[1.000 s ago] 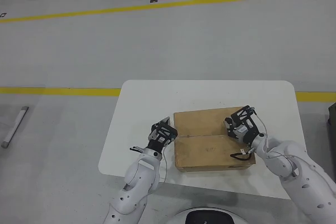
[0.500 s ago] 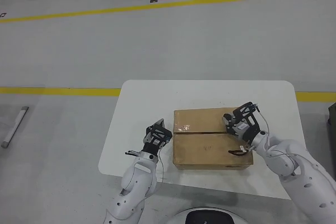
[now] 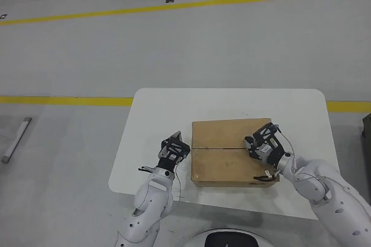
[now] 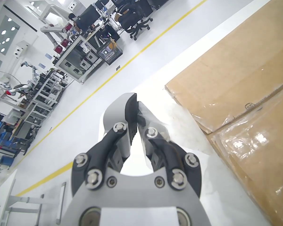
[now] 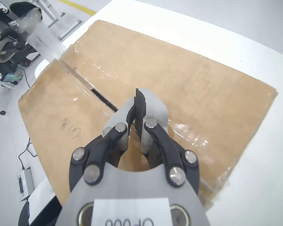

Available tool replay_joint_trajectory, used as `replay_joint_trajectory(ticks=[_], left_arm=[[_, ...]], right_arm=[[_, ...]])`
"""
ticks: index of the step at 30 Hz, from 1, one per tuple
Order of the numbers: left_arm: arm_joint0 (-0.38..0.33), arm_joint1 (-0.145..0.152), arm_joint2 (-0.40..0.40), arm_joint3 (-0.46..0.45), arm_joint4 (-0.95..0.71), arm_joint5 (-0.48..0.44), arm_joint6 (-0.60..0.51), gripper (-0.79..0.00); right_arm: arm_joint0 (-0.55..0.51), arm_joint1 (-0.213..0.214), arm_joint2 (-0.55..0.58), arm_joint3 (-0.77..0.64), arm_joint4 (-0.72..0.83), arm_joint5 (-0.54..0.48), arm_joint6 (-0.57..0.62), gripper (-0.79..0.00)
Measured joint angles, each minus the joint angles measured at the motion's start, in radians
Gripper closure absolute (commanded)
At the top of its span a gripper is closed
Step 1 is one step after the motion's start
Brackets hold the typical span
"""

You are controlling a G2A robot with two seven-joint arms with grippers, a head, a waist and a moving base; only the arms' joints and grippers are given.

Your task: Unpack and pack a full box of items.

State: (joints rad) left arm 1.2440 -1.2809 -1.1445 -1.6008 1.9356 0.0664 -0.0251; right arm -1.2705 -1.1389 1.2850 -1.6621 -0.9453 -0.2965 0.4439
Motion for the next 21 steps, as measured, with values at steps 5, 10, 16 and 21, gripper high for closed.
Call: replay_joint_trajectory(ticks=[5, 10, 16, 21], left_arm=[[0.012, -0.001, -0.01, -0.013, 0.001, 0.014, -0.001, -0.665], [0.006, -0.006, -0.013, -0.033, 0.011, 0.034, 0.0, -0.773], [-0.018, -0.014, 0.0, -0.042, 0.023, 0.062, 0.011, -0.785], [-0.028, -0.019, 0.015, -0.064, 0.026, 0.044, 0.018, -0.785]], right_arm=[[0.013, -0.003, -0.015, 0.01, -0.012, 0.012, 0.005, 0.0], [0.017, -0.004, -0.023, 0.015, -0.018, 0.015, 0.006, 0.0], [0.016, -0.006, -0.028, 0.014, -0.032, 0.034, 0.0, 0.0], [0.015, -0.008, -0.034, 0.014, -0.035, 0.052, -0.003, 0.0]])
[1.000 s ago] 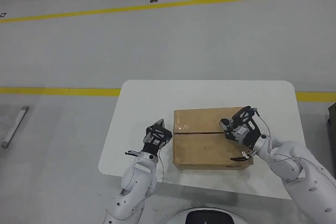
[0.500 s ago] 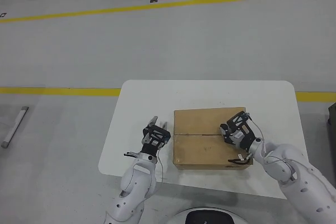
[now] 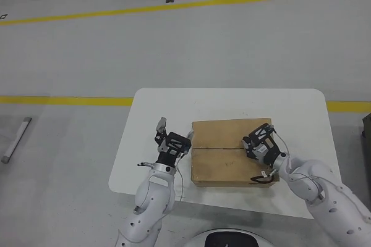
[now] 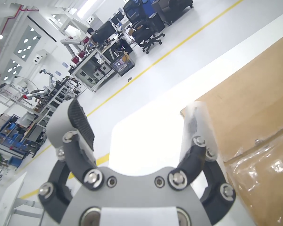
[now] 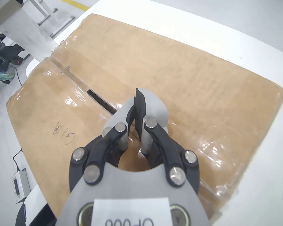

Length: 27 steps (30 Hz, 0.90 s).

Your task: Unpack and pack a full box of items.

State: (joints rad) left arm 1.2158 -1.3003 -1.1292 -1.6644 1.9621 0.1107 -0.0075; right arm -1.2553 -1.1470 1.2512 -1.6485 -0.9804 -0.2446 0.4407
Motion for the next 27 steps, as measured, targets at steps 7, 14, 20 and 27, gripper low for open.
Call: replay_joint_trajectory(ticks=[7, 14, 20, 27], left_arm=[[-0.025, -0.009, 0.042, -0.023, 0.035, -0.036, -0.004, -0.785], [-0.064, -0.022, 0.084, -0.033, 0.056, -0.061, -0.023, -0.785], [-0.098, -0.033, 0.118, -0.026, 0.094, -0.081, -0.059, -0.785], [-0.124, -0.046, 0.153, -0.015, 0.105, -0.095, -0.075, -0.785]], right_arm=[[0.005, -0.004, -0.012, 0.003, -0.008, 0.016, -0.003, 0.0], [0.001, -0.005, -0.004, 0.0, 0.005, 0.033, -0.013, 0.0], [-0.02, -0.003, 0.024, -0.021, 0.029, 0.036, -0.012, 0.0], [-0.033, 0.0, 0.053, -0.041, 0.019, 0.054, -0.013, 0.0]])
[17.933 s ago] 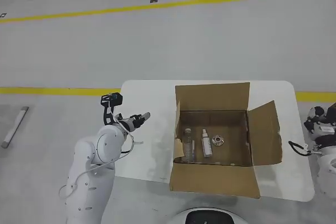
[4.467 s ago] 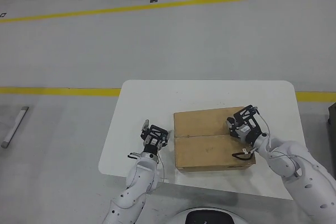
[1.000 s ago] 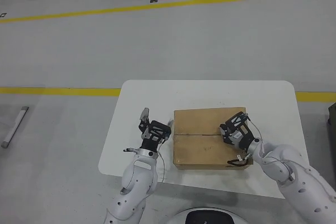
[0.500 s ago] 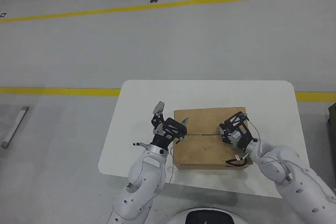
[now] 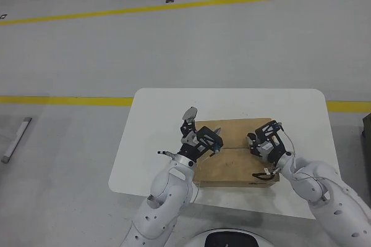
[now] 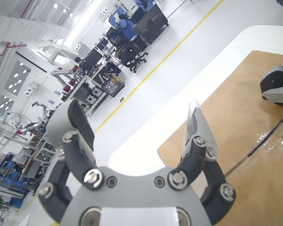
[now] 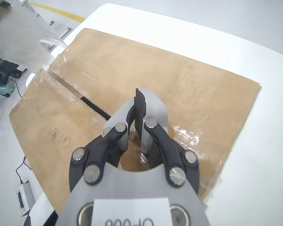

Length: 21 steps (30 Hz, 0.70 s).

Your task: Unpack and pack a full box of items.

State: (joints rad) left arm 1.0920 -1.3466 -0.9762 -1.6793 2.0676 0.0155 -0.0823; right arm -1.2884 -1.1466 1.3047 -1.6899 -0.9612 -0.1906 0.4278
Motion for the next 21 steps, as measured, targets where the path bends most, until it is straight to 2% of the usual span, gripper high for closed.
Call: replay_joint_trajectory(ticks=[9, 21], left_arm=[[-0.028, -0.018, 0.039, 0.031, 0.01, -0.015, -0.025, -0.785], [-0.084, -0.051, 0.126, 0.106, 0.034, -0.049, -0.056, -0.785]], right_arm=[[-0.034, 0.011, 0.139, -0.069, 0.034, 0.08, -0.012, -0.025], [-0.12, 0.024, 0.297, -0.097, 0.077, 0.082, -0.03, -0.025]])
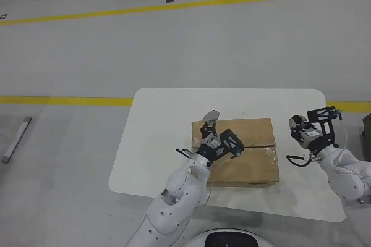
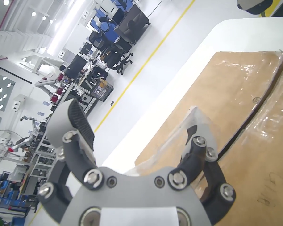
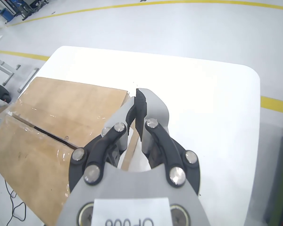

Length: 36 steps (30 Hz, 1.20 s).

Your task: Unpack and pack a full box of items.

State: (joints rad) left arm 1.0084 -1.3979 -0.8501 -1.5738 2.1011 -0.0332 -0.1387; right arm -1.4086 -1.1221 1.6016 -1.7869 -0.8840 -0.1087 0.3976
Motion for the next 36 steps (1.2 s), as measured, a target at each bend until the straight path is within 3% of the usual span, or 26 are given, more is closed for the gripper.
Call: replay_joint_trajectory(ticks=[17, 20, 21, 27, 30, 32, 33, 35, 36], left_arm=[[-0.089, -0.067, 0.124, 0.12, 0.009, -0.022, -0.069, -0.785], [-0.094, -0.074, 0.127, 0.123, 0.005, -0.02, -0.064, -0.785], [-0.092, -0.076, 0.124, 0.118, 0.002, -0.02, -0.061, -0.785], [-0.042, -0.063, 0.046, 0.037, -0.041, -0.045, -0.054, -0.785], [0.01, -0.047, -0.016, -0.026, -0.035, -0.053, -0.056, -0.785], [0.05, -0.036, -0.058, -0.064, -0.029, -0.058, -0.06, -0.785], [0.08, -0.029, -0.089, -0.088, -0.034, -0.062, -0.063, -0.785], [0.124, -0.019, -0.142, -0.122, -0.061, -0.073, -0.07, -0.554], [0.153, -0.012, -0.179, -0.143, -0.081, -0.08, -0.074, -0.311]], right_arm=[[-0.052, 0.004, 0.073, -0.005, 0.037, -0.014, -0.03, -0.028], [-0.06, 0.004, 0.08, -0.007, 0.051, -0.019, -0.033, -0.102], [-0.063, 0.004, 0.083, -0.008, 0.054, -0.021, -0.033, -0.2], [-0.071, 0.004, 0.096, -0.025, 0.103, -0.049, -0.017, -0.259], [-0.068, 0.005, 0.102, -0.038, 0.147, -0.072, -0.006, -0.234], [-0.065, 0.005, 0.1, -0.048, 0.16, -0.086, -0.005, -0.142], [-0.064, 0.005, 0.094, -0.055, 0.163, -0.093, -0.005, -0.022], [-0.06, 0.004, 0.077, -0.067, 0.157, -0.103, -0.006, 0.0], [-0.056, 0.004, 0.06, -0.076, 0.142, -0.11, -0.009, 0.0]])
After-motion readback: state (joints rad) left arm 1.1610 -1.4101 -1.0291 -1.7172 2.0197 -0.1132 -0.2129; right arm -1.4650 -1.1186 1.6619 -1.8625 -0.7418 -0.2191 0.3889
